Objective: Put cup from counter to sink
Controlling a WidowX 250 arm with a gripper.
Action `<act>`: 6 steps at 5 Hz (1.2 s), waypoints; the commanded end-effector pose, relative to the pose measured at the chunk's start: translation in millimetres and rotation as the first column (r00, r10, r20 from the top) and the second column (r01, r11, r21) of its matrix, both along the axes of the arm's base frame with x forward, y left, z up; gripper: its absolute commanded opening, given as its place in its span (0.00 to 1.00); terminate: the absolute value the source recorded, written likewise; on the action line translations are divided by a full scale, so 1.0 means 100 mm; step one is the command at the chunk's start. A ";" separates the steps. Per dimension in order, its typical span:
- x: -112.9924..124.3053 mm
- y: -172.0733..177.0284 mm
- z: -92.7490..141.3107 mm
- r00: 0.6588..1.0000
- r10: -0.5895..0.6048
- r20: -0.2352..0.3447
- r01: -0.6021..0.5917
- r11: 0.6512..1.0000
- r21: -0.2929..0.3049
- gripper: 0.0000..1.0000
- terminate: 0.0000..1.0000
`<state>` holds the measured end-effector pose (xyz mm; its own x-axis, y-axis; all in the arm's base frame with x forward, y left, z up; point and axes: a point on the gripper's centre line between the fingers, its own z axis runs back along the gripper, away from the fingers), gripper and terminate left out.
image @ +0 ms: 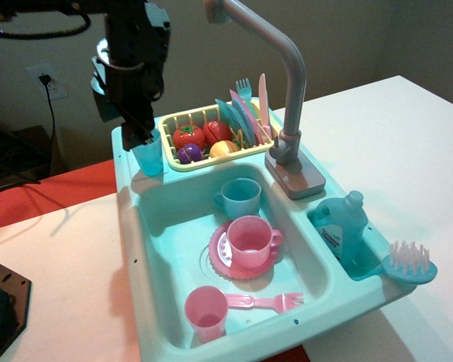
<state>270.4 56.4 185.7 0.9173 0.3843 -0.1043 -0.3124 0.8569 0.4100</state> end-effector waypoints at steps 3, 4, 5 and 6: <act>0.19 -0.11 -0.22 0.999 0.035 0.027 -0.036 0.999 0.038 1.00 0.00; 0.16 -0.12 -0.31 0.999 0.029 0.046 -0.032 0.997 0.066 0.00 0.00; 0.14 -0.12 -0.34 0.998 0.034 0.047 -0.037 0.997 0.072 0.00 0.00; 0.12 -0.13 -0.36 0.998 0.032 0.048 -0.035 0.996 0.077 0.00 0.00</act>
